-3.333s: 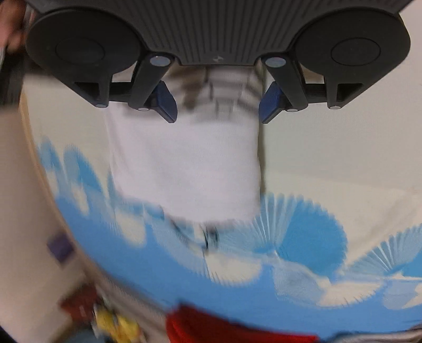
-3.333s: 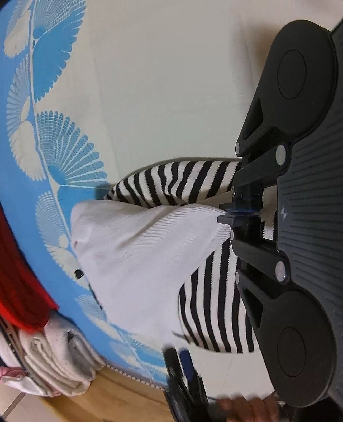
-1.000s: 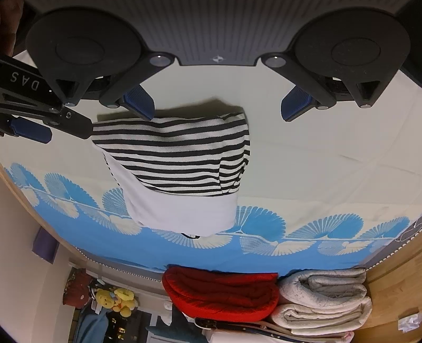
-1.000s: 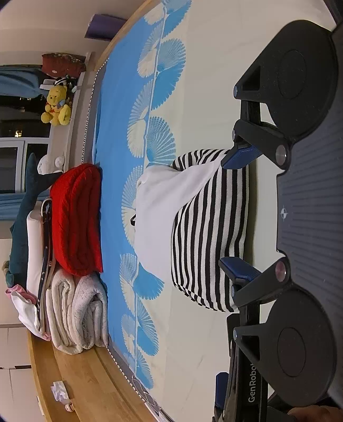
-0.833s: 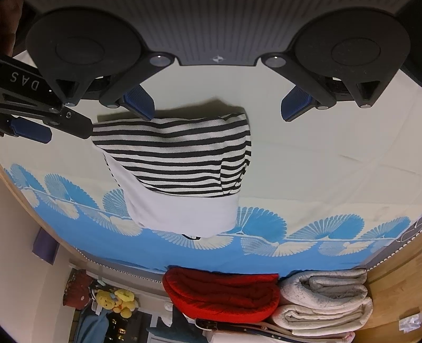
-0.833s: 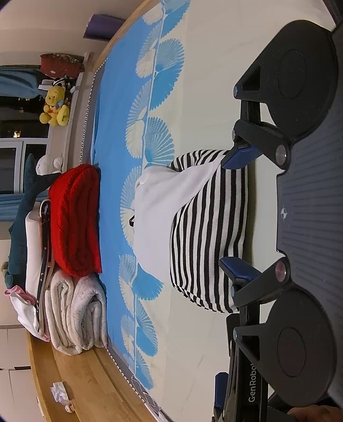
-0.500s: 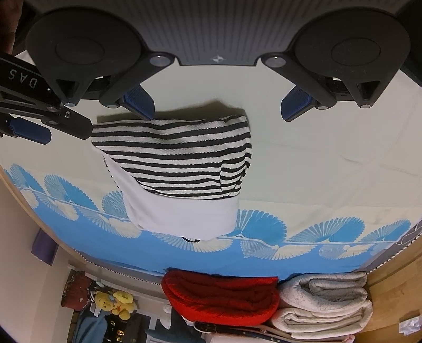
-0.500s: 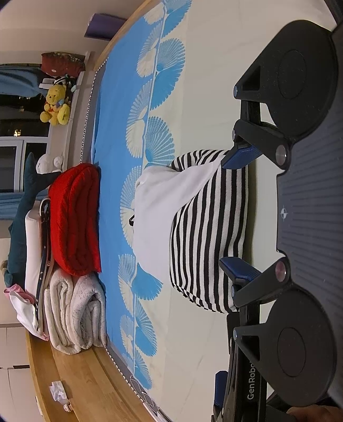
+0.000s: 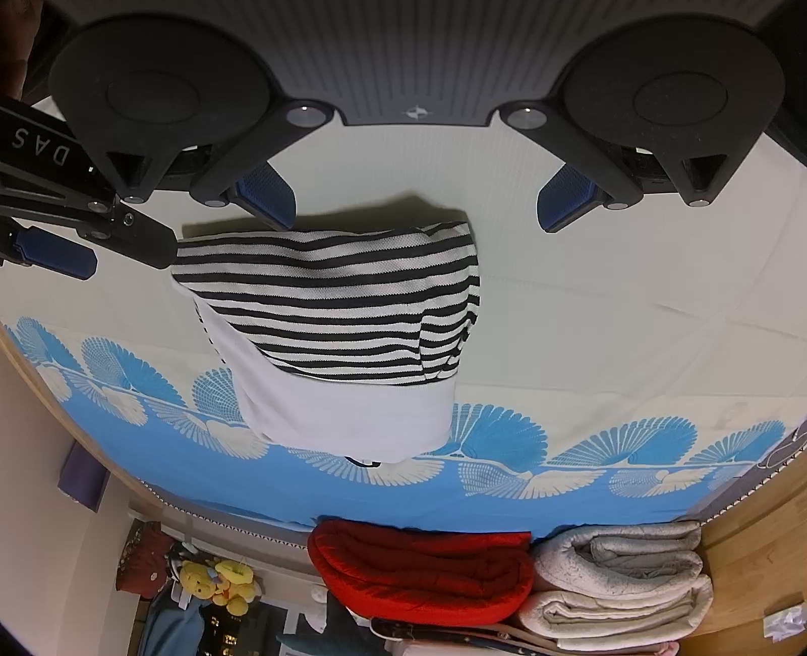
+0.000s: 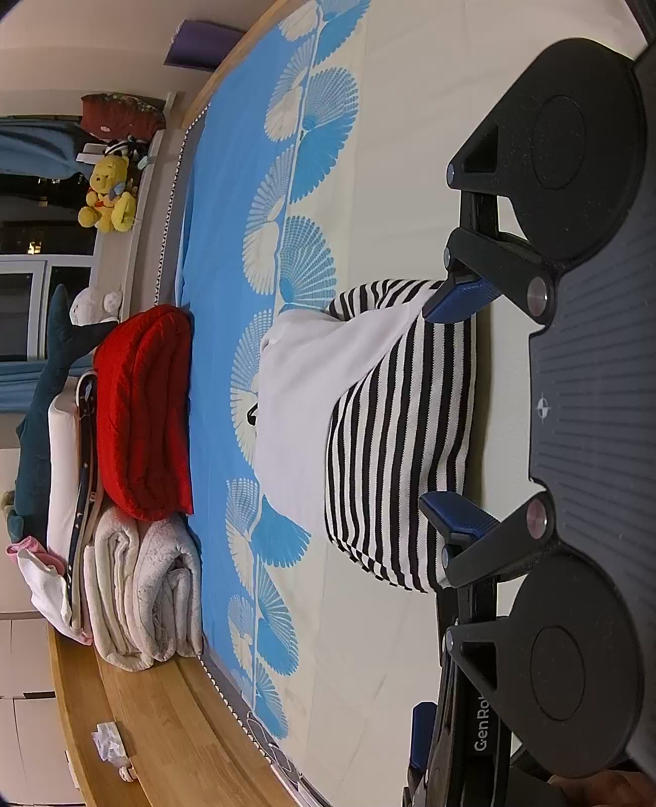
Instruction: Fold small clothes
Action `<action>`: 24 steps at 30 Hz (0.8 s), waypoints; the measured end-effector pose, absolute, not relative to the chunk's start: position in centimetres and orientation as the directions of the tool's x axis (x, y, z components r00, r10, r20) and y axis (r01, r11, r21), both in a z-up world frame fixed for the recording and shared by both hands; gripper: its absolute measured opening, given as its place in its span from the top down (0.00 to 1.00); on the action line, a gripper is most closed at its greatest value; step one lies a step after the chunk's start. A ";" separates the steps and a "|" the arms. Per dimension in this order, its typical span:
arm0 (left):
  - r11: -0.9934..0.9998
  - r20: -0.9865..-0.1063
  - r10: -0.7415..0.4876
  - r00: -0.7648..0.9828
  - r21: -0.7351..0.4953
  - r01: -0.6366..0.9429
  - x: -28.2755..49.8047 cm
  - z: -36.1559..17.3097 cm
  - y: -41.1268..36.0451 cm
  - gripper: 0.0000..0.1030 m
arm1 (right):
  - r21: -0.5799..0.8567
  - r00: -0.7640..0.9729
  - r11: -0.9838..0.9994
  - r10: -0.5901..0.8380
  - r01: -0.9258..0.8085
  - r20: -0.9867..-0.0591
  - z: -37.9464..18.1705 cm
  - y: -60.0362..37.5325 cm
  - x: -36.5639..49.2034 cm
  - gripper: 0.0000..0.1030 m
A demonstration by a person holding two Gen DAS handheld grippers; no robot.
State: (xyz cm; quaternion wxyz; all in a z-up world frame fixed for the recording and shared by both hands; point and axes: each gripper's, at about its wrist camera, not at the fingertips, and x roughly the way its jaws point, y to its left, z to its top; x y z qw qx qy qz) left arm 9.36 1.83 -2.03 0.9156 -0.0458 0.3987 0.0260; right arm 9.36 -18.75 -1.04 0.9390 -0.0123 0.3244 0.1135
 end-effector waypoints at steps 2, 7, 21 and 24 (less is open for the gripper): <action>0.994 -0.733 0.010 0.680 -0.064 -0.084 9.4 -2.0 1.9 0.01 | 0.051 0.763 0.974 0.206 -0.222 -0.612 -1.1 -18.9 9.4 0.27; 0.994 -0.735 0.012 0.678 -0.062 -0.085 9.4 -2.1 1.7 0.01 | 0.051 0.763 0.974 0.206 -0.222 -0.613 -1.0 -18.9 9.4 0.27; 0.995 -0.735 0.012 0.678 -0.061 -0.084 9.4 -2.1 1.7 0.01 | 0.052 0.762 0.974 0.206 -0.222 -0.614 -1.2 -18.9 9.4 0.26; 0.995 -0.736 0.011 0.677 -0.062 -0.084 9.4 -2.2 1.7 0.01 | 0.052 0.761 0.974 0.206 -0.222 -0.615 -1.1 -18.9 9.4 0.26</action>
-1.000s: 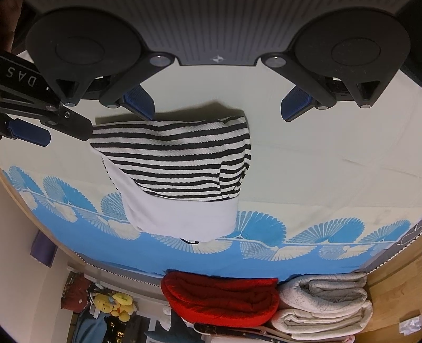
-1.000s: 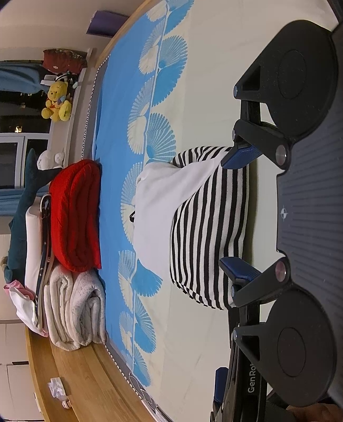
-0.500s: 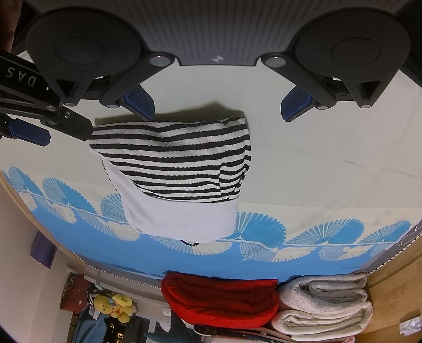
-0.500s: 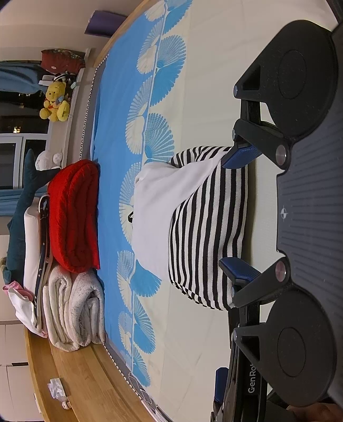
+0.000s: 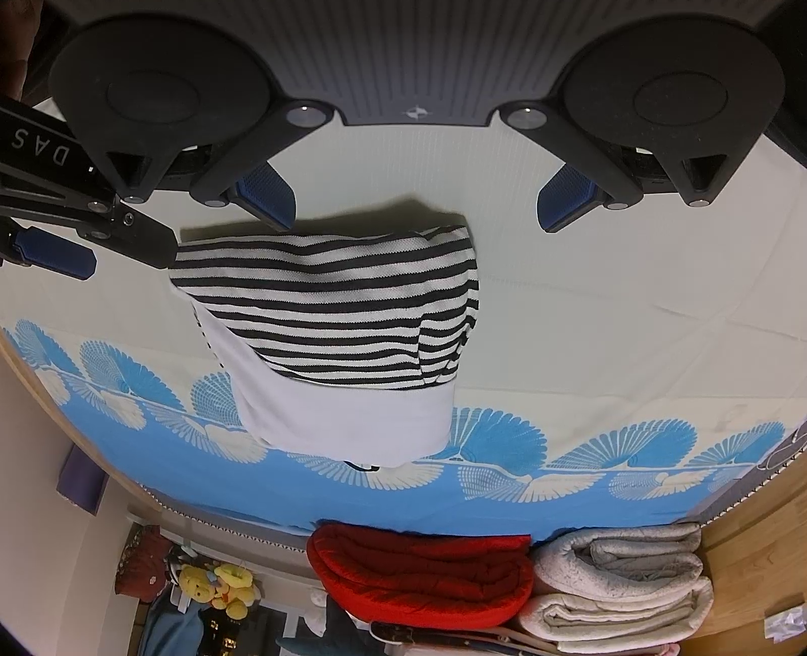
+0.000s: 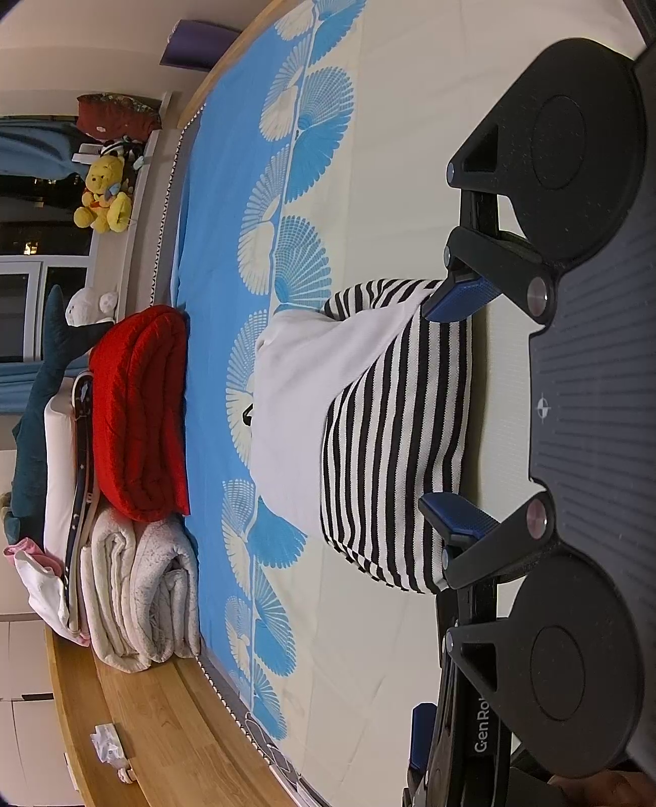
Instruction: Fold small clothes
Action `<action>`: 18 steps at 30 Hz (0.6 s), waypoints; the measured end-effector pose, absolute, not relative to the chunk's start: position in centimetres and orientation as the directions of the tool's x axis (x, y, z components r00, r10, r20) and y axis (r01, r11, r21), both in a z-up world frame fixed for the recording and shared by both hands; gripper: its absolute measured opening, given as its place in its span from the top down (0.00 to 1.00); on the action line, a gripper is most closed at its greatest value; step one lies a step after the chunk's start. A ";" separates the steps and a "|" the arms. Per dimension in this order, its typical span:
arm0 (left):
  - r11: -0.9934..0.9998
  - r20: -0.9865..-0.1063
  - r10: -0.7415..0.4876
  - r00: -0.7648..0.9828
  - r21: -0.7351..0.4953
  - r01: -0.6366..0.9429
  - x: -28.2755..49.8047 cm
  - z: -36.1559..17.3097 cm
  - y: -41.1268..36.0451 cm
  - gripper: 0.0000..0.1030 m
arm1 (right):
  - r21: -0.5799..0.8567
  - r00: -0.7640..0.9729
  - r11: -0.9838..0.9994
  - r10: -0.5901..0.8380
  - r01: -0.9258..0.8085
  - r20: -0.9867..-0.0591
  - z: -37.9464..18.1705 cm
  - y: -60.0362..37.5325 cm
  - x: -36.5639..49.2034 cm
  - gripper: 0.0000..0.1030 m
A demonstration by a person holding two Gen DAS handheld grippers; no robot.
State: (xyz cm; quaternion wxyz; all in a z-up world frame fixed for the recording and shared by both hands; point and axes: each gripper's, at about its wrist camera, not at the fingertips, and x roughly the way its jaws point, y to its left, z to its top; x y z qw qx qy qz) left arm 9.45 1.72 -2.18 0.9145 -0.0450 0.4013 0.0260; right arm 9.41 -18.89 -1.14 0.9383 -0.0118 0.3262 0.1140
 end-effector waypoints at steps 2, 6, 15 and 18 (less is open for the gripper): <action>0.995 -0.737 0.012 0.676 -0.060 -0.084 9.4 -2.3 1.7 0.01 | 0.052 0.761 0.974 0.206 -0.221 -0.616 -1.1 -18.9 9.4 0.26; 0.995 -0.738 0.013 0.674 -0.059 -0.085 9.4 -2.6 1.8 0.01 | 0.054 0.758 0.974 0.205 -0.219 -0.619 -1.7 -18.9 9.3 0.26; 0.995 -0.742 0.015 0.670 -0.057 -0.086 9.4 -2.8 1.9 0.01 | 0.056 0.753 0.974 0.206 -0.220 -0.625 -1.9 -19.1 9.5 0.26; 0.995 -0.742 0.015 0.671 -0.058 -0.085 9.4 -2.8 1.9 0.01 | 0.056 0.753 0.974 0.206 -0.220 -0.625 -1.9 -19.0 9.5 0.26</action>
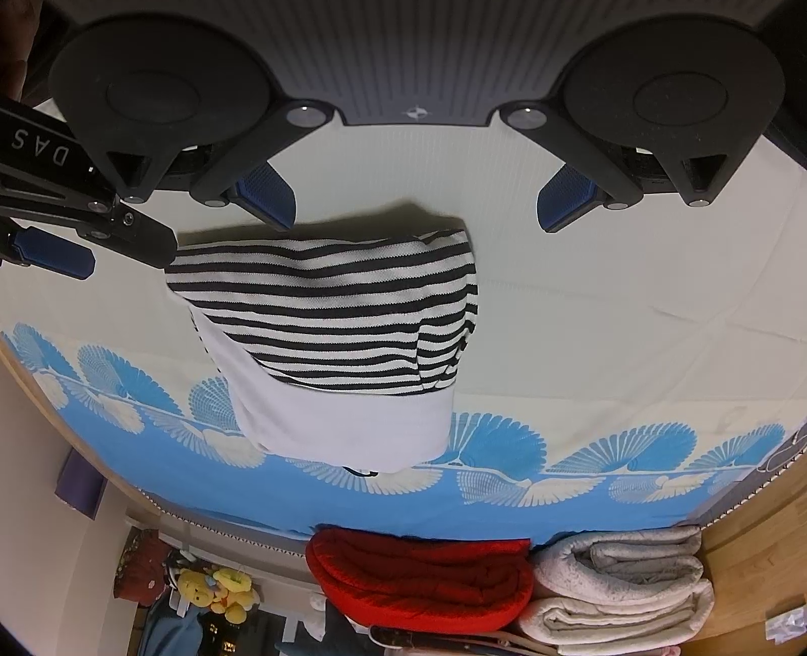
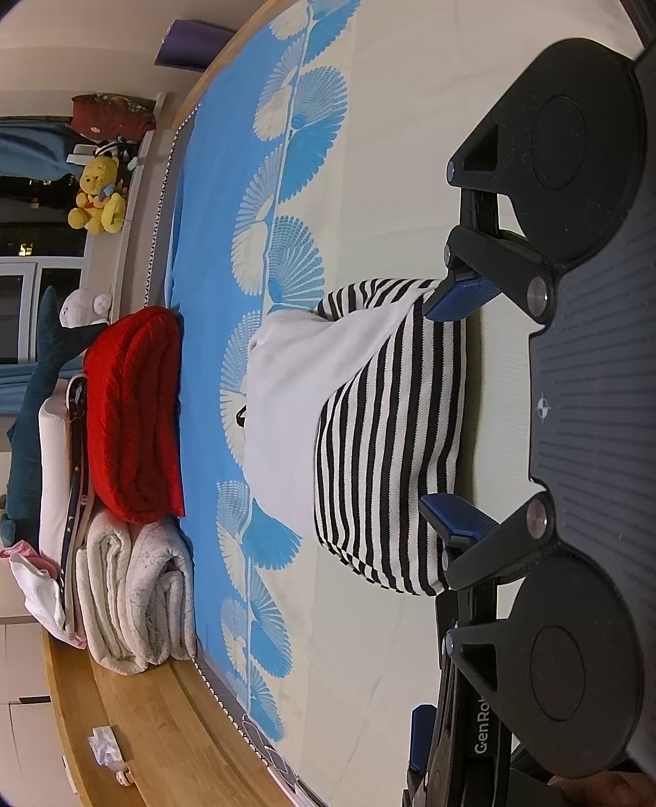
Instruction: Fold small clothes
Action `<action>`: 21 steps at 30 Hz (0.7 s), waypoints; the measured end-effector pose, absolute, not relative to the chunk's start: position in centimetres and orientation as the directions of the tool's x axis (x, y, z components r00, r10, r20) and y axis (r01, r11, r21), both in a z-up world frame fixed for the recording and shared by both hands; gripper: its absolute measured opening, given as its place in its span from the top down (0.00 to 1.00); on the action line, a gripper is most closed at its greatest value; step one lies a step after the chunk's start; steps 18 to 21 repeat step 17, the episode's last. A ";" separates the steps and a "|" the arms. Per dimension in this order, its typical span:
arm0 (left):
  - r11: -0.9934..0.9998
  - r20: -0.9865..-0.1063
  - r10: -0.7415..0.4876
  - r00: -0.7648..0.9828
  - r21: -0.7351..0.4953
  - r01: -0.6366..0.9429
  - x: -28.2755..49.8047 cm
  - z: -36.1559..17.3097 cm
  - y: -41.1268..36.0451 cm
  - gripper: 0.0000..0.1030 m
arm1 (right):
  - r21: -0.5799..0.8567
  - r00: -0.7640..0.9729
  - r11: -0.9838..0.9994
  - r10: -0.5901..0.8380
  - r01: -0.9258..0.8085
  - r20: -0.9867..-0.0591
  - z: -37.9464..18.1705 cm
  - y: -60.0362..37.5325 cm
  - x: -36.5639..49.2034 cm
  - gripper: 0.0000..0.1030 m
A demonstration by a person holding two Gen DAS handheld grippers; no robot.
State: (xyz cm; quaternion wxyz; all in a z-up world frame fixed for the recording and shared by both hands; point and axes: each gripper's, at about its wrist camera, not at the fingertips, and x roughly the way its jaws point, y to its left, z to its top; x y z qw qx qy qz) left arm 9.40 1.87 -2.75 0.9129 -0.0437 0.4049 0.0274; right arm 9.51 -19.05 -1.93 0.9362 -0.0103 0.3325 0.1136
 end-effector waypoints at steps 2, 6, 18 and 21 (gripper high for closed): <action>0.995 -0.742 0.014 0.670 -0.058 -0.086 9.4 -2.8 1.9 0.01 | 0.056 0.753 0.974 0.205 -0.220 -0.625 -2.0 -19.0 9.5 0.26; 0.995 -0.743 0.013 0.669 -0.059 -0.085 9.4 -2.8 1.9 0.01 | 0.057 0.753 0.974 0.206 -0.220 -0.625 -1.9 -19.1 9.5 0.26; 0.995 -0.743 0.010 0.669 -0.061 -0.084 9.3 -2.8 1.9 0.01 | 0.055 0.752 0.974 0.206 -0.221 -0.626 -1.9 -19.1 9.5 0.26; 0.995 -0.743 0.010 0.669 -0.061 -0.084 9.3 -2.8 1.9 0.01 | 0.055 0.752 0.974 0.206 -0.221 -0.626 -1.9 -19.1 9.5 0.26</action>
